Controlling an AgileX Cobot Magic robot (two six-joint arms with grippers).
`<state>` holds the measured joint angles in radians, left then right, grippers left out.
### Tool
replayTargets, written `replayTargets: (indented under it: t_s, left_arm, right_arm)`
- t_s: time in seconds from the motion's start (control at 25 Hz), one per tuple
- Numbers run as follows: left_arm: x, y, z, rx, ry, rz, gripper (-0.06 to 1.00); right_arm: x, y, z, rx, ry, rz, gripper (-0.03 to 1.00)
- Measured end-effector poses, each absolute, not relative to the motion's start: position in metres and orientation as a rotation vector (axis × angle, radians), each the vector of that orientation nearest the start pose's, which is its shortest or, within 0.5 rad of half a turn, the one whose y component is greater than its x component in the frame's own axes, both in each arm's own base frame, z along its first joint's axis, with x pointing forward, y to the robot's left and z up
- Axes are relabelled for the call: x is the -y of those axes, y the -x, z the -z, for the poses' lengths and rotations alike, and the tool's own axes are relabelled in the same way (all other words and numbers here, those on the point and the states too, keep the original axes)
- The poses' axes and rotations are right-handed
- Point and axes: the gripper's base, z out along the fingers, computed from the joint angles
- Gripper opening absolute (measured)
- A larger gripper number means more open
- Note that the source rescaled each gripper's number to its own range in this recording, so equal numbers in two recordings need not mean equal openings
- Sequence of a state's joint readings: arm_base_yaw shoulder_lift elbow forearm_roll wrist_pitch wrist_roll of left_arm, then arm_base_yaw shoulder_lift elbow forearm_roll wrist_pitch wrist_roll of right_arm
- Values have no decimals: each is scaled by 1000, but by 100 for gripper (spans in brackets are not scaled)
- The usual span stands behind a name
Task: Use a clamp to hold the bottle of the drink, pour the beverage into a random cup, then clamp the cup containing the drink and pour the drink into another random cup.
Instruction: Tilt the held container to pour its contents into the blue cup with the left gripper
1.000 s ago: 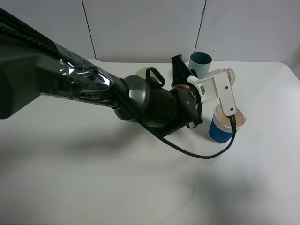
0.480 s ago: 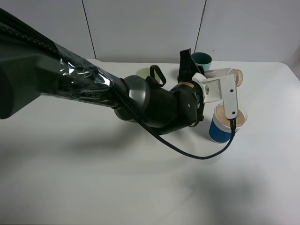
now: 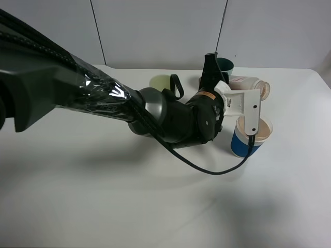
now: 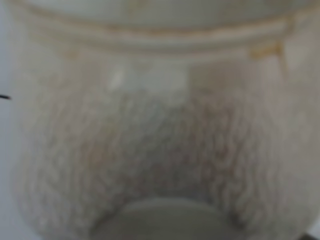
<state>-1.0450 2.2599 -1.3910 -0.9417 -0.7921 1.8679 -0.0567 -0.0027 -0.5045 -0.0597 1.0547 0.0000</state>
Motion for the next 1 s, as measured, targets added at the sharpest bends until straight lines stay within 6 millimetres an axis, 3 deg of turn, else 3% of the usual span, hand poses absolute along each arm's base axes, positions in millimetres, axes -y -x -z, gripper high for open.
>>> replayTargets:
  t_s: [1.0]
  left_arm:
    - [384,-289,-144,-1049,-1386,-722,1]
  right_arm:
    - [4,6,-279,-2030,-60,107,100]
